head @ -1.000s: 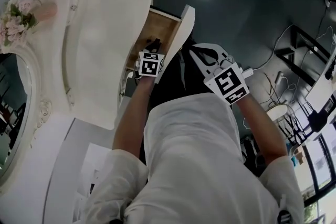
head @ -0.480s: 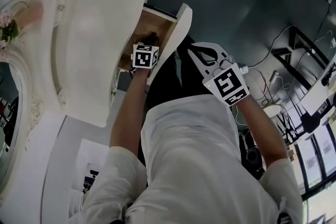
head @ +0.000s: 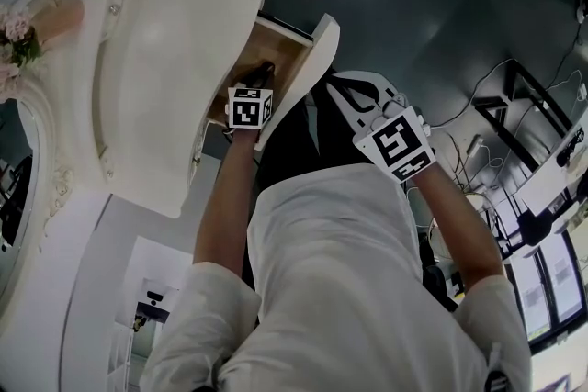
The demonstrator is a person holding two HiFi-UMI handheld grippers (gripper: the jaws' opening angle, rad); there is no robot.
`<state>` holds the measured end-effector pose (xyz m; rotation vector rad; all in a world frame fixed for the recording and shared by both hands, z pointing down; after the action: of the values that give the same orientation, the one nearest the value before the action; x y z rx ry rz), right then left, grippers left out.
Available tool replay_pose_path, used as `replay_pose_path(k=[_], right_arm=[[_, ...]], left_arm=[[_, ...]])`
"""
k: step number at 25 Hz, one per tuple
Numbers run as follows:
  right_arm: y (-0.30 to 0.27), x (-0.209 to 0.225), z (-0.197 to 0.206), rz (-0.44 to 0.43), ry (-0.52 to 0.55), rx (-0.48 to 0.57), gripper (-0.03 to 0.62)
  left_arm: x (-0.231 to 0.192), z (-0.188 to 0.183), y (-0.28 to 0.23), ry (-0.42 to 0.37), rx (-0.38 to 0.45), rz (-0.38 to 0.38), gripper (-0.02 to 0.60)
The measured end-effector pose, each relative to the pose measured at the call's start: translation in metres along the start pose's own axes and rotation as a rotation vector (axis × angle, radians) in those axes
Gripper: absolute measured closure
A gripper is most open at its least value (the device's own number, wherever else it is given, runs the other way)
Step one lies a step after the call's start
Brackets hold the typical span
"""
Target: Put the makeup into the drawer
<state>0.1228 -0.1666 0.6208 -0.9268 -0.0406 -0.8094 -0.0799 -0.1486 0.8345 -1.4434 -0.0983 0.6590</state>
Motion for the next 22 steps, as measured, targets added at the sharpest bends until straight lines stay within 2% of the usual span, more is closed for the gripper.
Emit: replay_pose_path(k=[10, 22], right_arm=[[-0.001, 0.009, -0.001, -0.025, 0.026, -0.015, 0.565], [-0.002, 0.009, -0.009, -0.080, 0.115, -0.008, 0.565]], left_arm=[[-0.009, 0.009, 0.006, 0.059, 0.001, -0.054, 0.459], [-0.011, 0.003, 0.024, 0.148, 0.055, -0.128, 0.459]])
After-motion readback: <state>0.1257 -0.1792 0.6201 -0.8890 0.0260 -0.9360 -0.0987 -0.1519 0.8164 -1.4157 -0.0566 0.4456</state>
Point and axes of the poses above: the fingertips, and each gripper's own axes: y backward along the fingers, x to its right, z out of its underside, the point moved 6 cm from there along y, backward along the fingers, and after that the axes turned 3 degrees about y, right-handed, at the moved point
